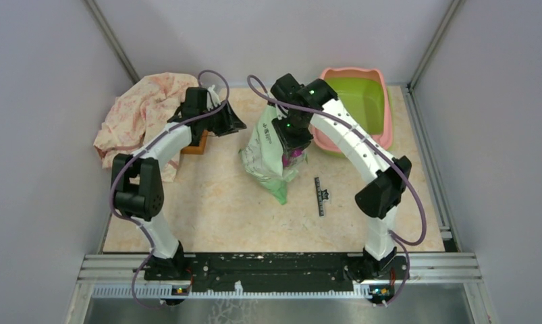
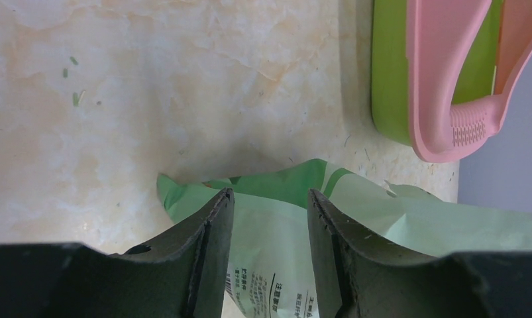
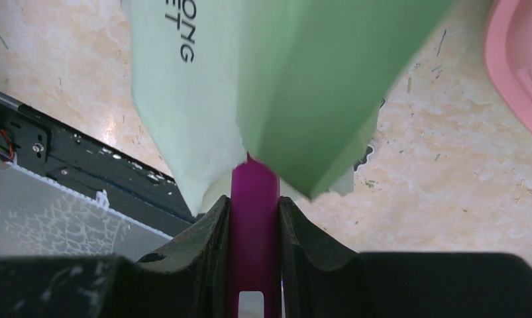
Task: Fill the litter box with clean litter
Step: 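Scoop the cat litter from the cat litter bag.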
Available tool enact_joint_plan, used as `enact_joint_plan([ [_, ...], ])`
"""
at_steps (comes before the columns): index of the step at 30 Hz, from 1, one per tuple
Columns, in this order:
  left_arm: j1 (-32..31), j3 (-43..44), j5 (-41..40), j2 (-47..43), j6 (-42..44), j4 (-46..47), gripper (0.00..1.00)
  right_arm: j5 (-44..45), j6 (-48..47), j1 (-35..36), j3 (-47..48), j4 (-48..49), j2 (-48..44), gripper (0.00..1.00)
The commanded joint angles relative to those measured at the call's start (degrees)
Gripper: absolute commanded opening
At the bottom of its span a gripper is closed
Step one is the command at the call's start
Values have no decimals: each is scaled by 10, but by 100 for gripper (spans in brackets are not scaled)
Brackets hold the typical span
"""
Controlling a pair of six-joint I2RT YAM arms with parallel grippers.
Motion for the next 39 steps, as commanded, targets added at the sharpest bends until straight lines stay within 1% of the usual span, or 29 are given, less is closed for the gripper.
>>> enact_joint_plan([
  [1, -13, 21, -11, 20, 10, 24, 51, -32, -14, -6, 22, 40, 35, 0],
  [3, -17, 21, -15, 25, 13, 25, 50, -38, -14, -6, -6, 70, 36, 0],
  [11, -24, 18, -26, 23, 25, 16, 50, -37, 5, -6, -210, 246, -34, 0],
  [14, -25, 9, -29, 16, 29, 12, 50, -22, 7, 0, -284, 318, -93, 0],
  [19, -27, 0, -28, 1, 27, 12, 50, 22, -9, 25, -375, 407, -190, 0],
  [26, -32, -8, -40, -23, 31, -4, 49, 82, -31, 68, -478, 501, -299, 0],
  [31, -33, -12, -54, -54, 37, -17, 49, 126, -38, 92, -577, 576, -383, 0],
  [33, -33, -12, -59, -64, 38, -22, 49, 141, -37, 98, -622, 601, -416, 0],
  [39, -33, -12, -68, -87, 38, -36, 49, 181, -44, 106, -706, 652, -488, 0],
])
